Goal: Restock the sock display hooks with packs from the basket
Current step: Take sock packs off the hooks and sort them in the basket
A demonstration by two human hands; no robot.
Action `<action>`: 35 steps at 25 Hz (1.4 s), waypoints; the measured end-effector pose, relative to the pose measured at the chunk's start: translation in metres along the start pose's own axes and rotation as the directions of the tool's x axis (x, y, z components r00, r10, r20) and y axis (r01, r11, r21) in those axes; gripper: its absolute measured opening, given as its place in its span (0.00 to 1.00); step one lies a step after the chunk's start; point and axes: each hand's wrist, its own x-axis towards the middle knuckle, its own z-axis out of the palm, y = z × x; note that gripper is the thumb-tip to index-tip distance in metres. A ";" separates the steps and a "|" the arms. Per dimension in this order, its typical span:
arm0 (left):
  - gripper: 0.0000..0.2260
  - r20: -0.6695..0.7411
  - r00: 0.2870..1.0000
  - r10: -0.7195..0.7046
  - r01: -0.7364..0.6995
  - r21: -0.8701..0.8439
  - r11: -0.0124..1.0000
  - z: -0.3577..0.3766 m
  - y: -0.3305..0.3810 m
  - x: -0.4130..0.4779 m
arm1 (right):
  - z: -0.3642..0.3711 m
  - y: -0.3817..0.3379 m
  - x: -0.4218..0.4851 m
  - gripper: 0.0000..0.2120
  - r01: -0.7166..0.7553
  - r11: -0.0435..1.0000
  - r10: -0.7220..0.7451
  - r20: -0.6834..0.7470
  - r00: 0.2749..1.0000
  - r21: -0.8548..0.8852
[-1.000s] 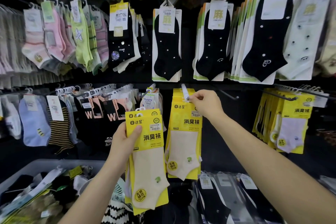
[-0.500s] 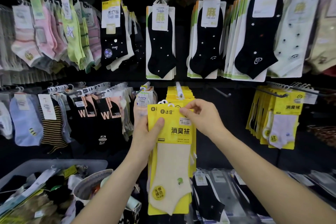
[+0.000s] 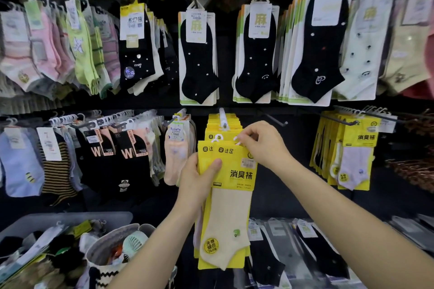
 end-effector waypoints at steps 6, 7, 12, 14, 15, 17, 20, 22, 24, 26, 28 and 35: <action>0.07 -0.137 0.990 -0.034 0.025 -0.064 0.998 -0.038 -0.007 -0.002 | 0.003 -0.003 0.033 0.08 -0.072 0.991 0.074 -0.018 0.997 0.113; 0.07 -0.153 0.987 -0.040 0.032 -0.057 0.998 -0.046 -0.008 -0.002 | 0.005 -0.005 0.037 0.07 -0.070 0.989 0.073 -0.025 0.997 0.133; 0.08 -0.213 0.977 -0.005 0.010 0.024 1.000 -0.075 -0.006 -0.001 | 0.023 -0.011 0.049 0.07 -0.083 0.994 0.084 -0.010 0.996 0.076; 0.06 -0.238 0.971 0.026 -0.016 0.046 0.999 -0.077 -0.001 0.000 | 0.026 -0.010 0.049 0.07 -0.106 0.993 0.106 0.010 0.994 0.053; 0.05 -0.243 0.969 0.048 -0.032 0.066 0.997 -0.076 0.002 0.000 | 0.025 -0.010 0.049 0.06 -0.111 0.993 0.110 0.012 0.994 0.047; 0.05 -0.237 0.968 0.086 -0.063 0.104 0.993 -0.073 0.008 0.002 | 0.021 -0.009 0.044 0.05 -0.089 0.995 0.090 -0.045 0.995 0.039; 0.05 -0.216 0.971 0.103 -0.081 0.107 0.991 -0.061 0.012 0.003 | 0.019 -0.016 0.026 0.04 0.071 0.990 -0.050 -0.166 0.985 0.124; 0.04 -0.201 0.975 0.097 -0.081 0.086 0.993 -0.047 0.014 0.003 | 0.022 -0.024 0.009 0.06 0.096 0.976 -0.091 -0.032 0.995 0.196; 0.05 -0.188 0.978 0.092 -0.083 0.055 0.995 -0.032 0.013 0.000 | 0.024 -0.025 -0.004 0.08 0.068 0.975 -0.084 0.070 0.994 0.212; 0.05 -0.165 0.984 0.070 -0.065 0.031 0.997 -0.021 0.011 -0.001 | 0.019 -0.022 -0.009 0.08 0.076 0.981 -0.084 0.039 0.996 0.177; 0.06 -0.121 0.991 0.056 -0.054 0.018 0.998 -0.012 0.008 -0.002 | 0.012 -0.018 -0.008 0.04 0.121 0.991 -0.123 0.033 0.992 0.059; 0.10 -0.057 0.998 0.000 0.003 0.045 0.999 0.000 -0.004 -0.002 | 0.001 0.001 -0.004 0.07 0.226 0.949 -0.195 0.155 0.969 -0.221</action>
